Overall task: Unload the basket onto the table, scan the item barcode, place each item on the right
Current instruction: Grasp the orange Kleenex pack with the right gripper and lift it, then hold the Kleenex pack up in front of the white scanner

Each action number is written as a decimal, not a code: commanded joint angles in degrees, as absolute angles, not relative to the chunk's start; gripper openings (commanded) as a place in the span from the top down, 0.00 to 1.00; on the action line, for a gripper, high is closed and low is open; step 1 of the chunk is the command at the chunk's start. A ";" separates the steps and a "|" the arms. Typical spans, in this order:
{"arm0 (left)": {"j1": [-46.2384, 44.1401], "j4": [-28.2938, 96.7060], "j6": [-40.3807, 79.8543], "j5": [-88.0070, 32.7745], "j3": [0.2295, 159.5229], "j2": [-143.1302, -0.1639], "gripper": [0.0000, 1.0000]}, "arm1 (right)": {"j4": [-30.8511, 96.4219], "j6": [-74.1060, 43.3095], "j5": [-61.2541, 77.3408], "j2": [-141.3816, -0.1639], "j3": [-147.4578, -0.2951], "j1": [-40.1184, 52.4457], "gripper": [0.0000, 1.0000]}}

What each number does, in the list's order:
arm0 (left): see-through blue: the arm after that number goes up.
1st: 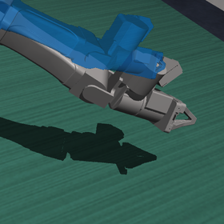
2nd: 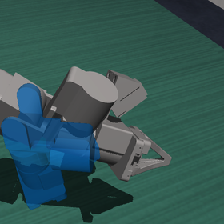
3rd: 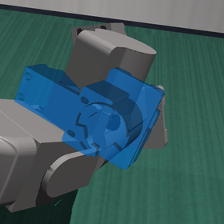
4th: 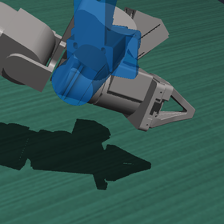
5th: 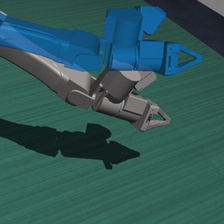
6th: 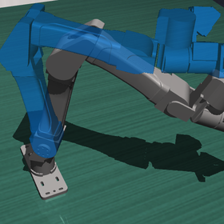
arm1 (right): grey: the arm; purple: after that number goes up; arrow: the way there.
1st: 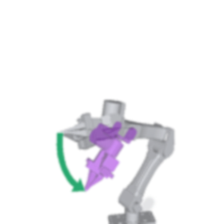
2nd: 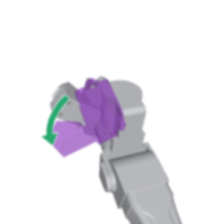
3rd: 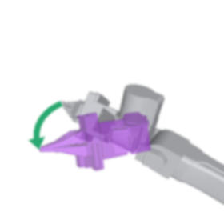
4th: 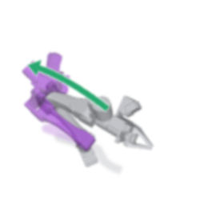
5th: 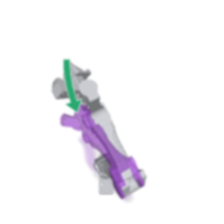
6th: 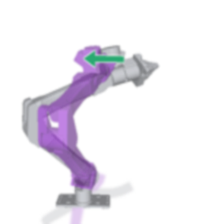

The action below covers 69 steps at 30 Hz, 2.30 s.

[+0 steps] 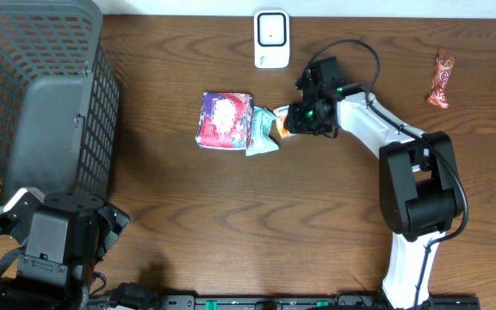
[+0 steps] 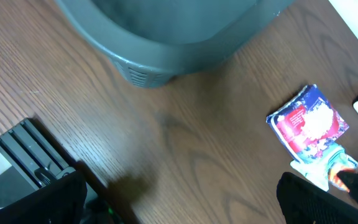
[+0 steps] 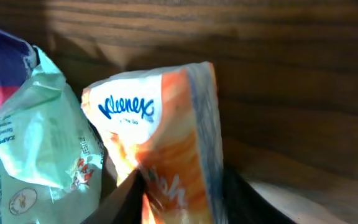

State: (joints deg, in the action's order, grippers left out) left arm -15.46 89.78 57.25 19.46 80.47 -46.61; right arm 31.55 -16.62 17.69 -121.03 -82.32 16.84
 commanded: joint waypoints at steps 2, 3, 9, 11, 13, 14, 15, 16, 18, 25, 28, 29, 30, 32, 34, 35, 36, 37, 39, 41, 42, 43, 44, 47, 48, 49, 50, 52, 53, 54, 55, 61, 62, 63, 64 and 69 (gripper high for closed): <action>-15.38 89.95 58.17 20.23 80.40 -46.72 0.02 | 31.22 -17.15 16.43 -122.15 -80.44 17.52 0.87; -15.38 89.95 58.17 20.23 80.40 -46.72 0.02 | 31.11 -17.17 17.26 -122.15 -80.47 17.52 0.94; -15.38 89.95 58.17 20.23 80.40 -46.72 0.02 | 30.81 -17.17 21.12 -121.69 -80.58 17.28 0.99; -15.38 89.95 58.17 20.21 80.40 -46.72 0.02 | 30.83 -17.15 21.10 -120.88 -80.66 17.02 0.99; -15.38 89.95 58.17 20.23 80.40 -46.72 0.02 | 30.83 -17.12 21.06 -119.37 -80.68 16.60 0.99; -15.38 89.95 58.17 20.21 80.40 -46.72 0.02 | 30.83 -17.12 21.06 -118.72 -80.71 16.47 0.99; -15.38 89.95 58.17 20.23 80.40 -46.72 0.02 | 30.85 -17.10 20.88 -117.16 -80.73 16.16 0.99; -15.38 89.95 58.17 20.23 80.40 -46.72 0.02 | 30.87 -17.12 20.43 -115.57 -80.73 15.88 0.99; -15.38 89.95 58.17 20.23 80.40 -46.72 0.02 | 30.85 -17.10 18.96 -113.45 -80.73 15.79 0.99; -15.38 89.95 58.17 20.21 80.40 -46.72 0.02 | 30.89 -14.13 6.42 -106.32 -80.73 15.79 0.99; -15.38 89.95 58.17 20.23 80.40 -46.72 0.02 | 30.85 -11.62 2.96 -104.44 -80.73 15.79 0.99; -15.38 89.95 58.17 20.23 80.40 -46.72 0.02 | 30.81 -10.98 2.07 -104.22 -80.73 15.79 0.99; -15.38 89.95 58.17 20.23 80.40 -46.72 0.02 | 30.61 -10.39 1.15 -104.14 -80.73 15.81 0.99; -15.38 89.95 58.17 20.23 80.40 -46.72 0.02 | 29.89 -10.15 -0.10 -104.14 -80.73 15.79 0.99; -15.38 89.95 58.17 20.23 80.40 -46.72 0.02 | 27.62 -10.15 -0.10 -104.14 -80.73 15.81 0.99; -15.38 89.95 58.17 20.23 80.40 -46.72 0.02 | 25.80 -9.96 -0.10 -104.14 -80.73 15.86 0.99; -15.38 89.95 58.17 20.23 80.40 -46.72 0.02 | 23.44 -9.39 -0.10 -104.14 -80.73 15.97 0.99; -15.38 89.95 58.17 20.23 80.40 -46.72 0.02 | 21.32 -8.54 -0.14 -104.14 -80.73 16.08 0.99; -15.38 89.95 58.17 20.23 80.40 -46.72 0.02 | 16.21 -6.04 -1.50 -104.16 -80.73 16.34 0.99; -15.38 89.95 58.17 20.23 80.40 -46.72 0.02 | 8.99 -5.91 -5.78 -104.18 -80.73 16.73 0.99; -15.38 89.95 58.17 20.23 80.40 -46.72 0.02 | 4.34 -5.89 -7.40 -104.18 -80.73 16.99 0.99; -15.38 89.95 58.17 20.23 80.40 -46.72 0.02 | 1.83 -5.54 -7.68 -104.22 -80.73 17.17 0.99; -15.38 89.95 58.17 20.21 80.40 -46.72 0.02 | -0.86 -4.54 -7.64 -104.42 -80.73 17.30 0.99; -15.38 89.95 58.17 20.23 80.40 -46.72 0.02 | -8.01 -3.16 -8.88 -105.95 -80.79 18.09 0.99; -15.38 89.95 58.17 20.23 80.40 -46.72 0.02 | -8.45 -3.16 -9.39 -106.54 -81.10 18.28 0.99; -15.38 89.95 58.17 20.23 80.40 -46.72 0.02 | -8.75 -3.16 -9.56 -107.50 -81.65 18.50 0.99; -15.38 89.95 58.17 20.23 80.40 -46.72 0.02 | -8.80 -3.16 -9.52 -108.68 -82.59 18.72 0.99; -15.38 89.95 58.17 20.23 80.40 -46.72 0.02 | -7.75 -3.11 -9.54 -111.35 -85.49 19.18 0.99; -15.38 89.95 58.17 20.23 80.40 -46.72 0.02 | -5.72 -3.14 -9.54 -113.12 -88.01 19.38 0.99; -15.38 89.95 58.17 20.23 80.40 -46.72 0.02 | -2.68 -3.14 -9.52 -114.91 -91.02 19.53 0.99; -15.38 89.95 58.17 20.23 80.40 -46.72 0.02 | 0.25 -3.14 -9.54 -116.66 -94.04 19.62 0.99; -15.38 89.95 58.17 20.23 80.40 -46.72 0.02 | 17.15 -0.23 -9.58 -128.38 -114.98 19.66 0.99; -15.38 89.95 58.17 20.23 80.40 -46.72 0.02 | 20.05 0.93 -9.56 -130.61 -118.93 19.73 0.99; -15.38 89.95 58.17 20.23 80.40 -46.72 0.02 | 21.93 1.96 -9.58 -131.98 -121.43 19.79 0.99; -15.38 89.95 58.17 20.23 80.40 -46.72 0.02 | 23.79 3.92 -9.58 -133.86 -124.22 19.97 0.99; -15.38 89.95 58.17 20.23 80.40 -46.72 0.02 | 26.81 14.06 -17.12 -138.23 -128.35 21.93 0.99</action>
